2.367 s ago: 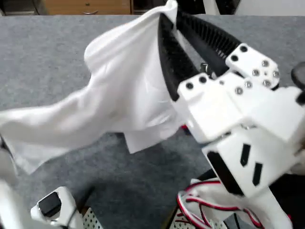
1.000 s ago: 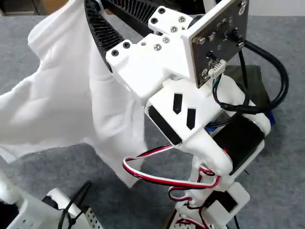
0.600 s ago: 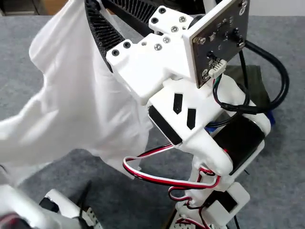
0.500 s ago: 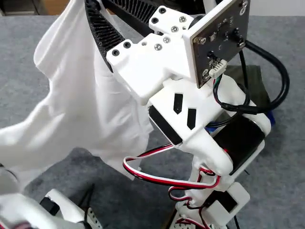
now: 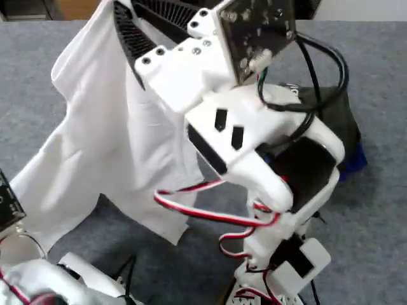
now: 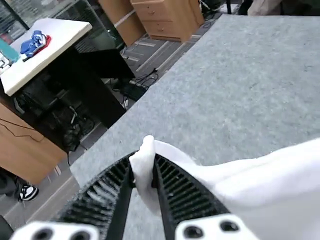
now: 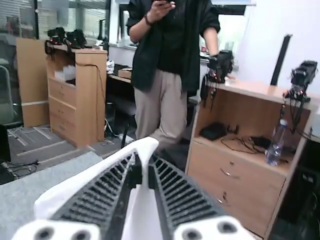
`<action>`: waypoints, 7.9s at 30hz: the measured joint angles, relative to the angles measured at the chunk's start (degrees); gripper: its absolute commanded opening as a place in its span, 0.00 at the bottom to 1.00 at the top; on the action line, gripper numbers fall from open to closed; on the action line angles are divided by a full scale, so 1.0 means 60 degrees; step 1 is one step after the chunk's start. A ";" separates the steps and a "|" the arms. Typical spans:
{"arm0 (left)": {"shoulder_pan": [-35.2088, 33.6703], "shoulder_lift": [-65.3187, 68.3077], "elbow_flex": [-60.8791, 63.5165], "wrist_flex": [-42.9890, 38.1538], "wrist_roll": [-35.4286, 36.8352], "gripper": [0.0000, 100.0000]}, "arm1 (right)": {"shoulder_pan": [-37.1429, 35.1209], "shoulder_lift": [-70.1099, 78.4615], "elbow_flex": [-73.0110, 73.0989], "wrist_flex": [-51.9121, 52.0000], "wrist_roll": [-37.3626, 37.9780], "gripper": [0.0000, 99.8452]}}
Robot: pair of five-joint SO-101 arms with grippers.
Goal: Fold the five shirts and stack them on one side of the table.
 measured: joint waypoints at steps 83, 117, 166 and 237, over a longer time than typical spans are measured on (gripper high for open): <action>0.4469 1.0271 0.1084 -0.6476 0.3429 0.02 | 0.0586 0.8645 -0.4484 0.4337 0.7736 0.00; 0.3707 1.0271 0.2564 -0.4703 0.1582 0.02 | 0.0923 0.4982 0.2593 0.4337 0.6212 0.00; 0.4293 1.3319 0.0059 -0.4293 0.3722 0.03 | 0.0352 0.7165 0.4337 0.1875 0.5201 0.00; 0.3282 2.0264 -1.1604 0.0835 0.3194 0.14 | -0.1582 0.3033 1.2425 0.0366 0.7385 0.19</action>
